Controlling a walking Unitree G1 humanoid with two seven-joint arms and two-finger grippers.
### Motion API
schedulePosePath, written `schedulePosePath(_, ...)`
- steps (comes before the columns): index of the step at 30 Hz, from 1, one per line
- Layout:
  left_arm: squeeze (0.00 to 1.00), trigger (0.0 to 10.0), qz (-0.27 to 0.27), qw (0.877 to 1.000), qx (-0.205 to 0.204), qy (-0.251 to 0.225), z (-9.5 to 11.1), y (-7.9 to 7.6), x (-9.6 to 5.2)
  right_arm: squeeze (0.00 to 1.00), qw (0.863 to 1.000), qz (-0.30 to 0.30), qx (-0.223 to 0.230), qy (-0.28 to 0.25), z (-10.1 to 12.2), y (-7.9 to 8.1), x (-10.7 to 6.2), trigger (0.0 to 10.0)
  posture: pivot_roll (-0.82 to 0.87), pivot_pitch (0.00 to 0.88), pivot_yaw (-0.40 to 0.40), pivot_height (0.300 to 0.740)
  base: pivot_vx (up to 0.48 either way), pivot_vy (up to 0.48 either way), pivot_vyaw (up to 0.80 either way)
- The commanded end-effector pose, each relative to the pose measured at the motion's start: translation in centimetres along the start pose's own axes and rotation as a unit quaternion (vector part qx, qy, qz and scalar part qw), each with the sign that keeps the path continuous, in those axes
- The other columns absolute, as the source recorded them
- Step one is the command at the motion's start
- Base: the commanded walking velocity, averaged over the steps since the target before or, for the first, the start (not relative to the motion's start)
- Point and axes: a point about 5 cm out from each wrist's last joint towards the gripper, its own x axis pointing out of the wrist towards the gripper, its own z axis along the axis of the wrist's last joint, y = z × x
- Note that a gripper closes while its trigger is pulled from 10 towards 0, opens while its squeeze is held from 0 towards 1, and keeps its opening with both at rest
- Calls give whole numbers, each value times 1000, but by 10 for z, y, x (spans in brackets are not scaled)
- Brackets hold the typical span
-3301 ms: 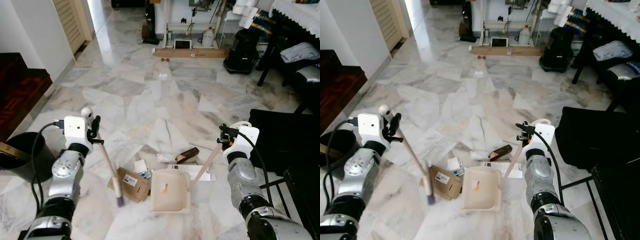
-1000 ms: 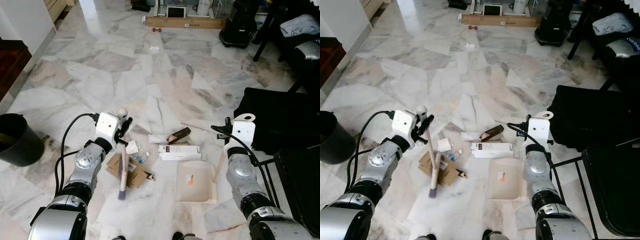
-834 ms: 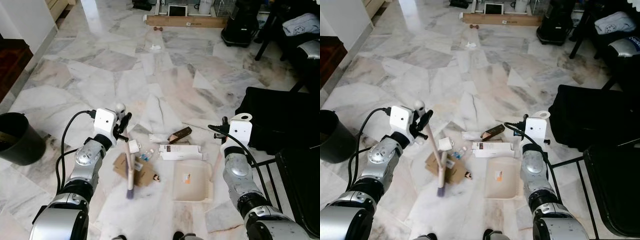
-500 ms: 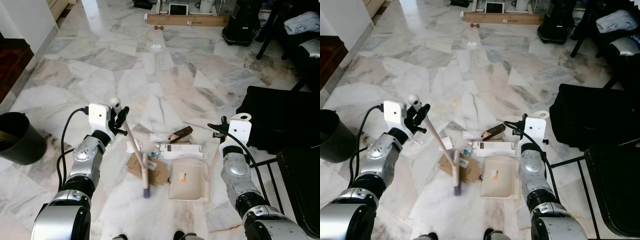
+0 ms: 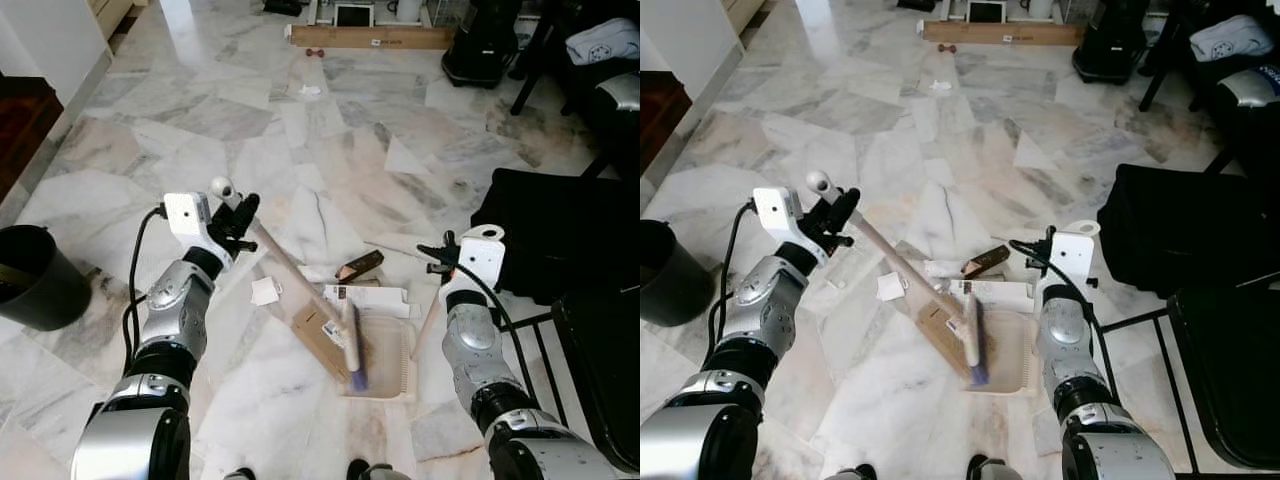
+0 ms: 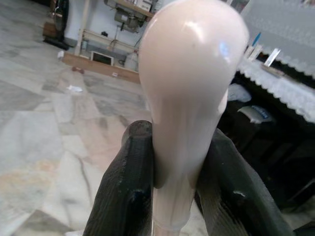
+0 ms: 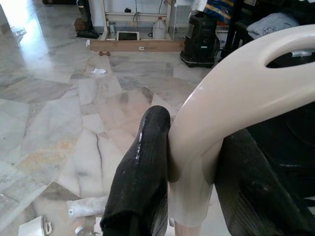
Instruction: Sweep floor
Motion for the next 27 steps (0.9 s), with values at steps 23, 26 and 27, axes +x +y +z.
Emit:
schedulePosePath(23,0,10000,-4,961,272,49,28,32,-27,0,1000,2,3,-3,3,-1,2,10000,24,192,-3,740,0,0,0)
schedulePosePath(26,0,10000,-17,957,280,79,7,27,-31,0,1000,2,3,-4,4,-2,3,10000,14,187,-5,740,0,0,0)
schedulePosePath(27,0,10000,-28,952,289,95,-4,23,-32,0,1000,1,2,-5,4,-2,3,10000,11,188,-7,740,0,0,0)
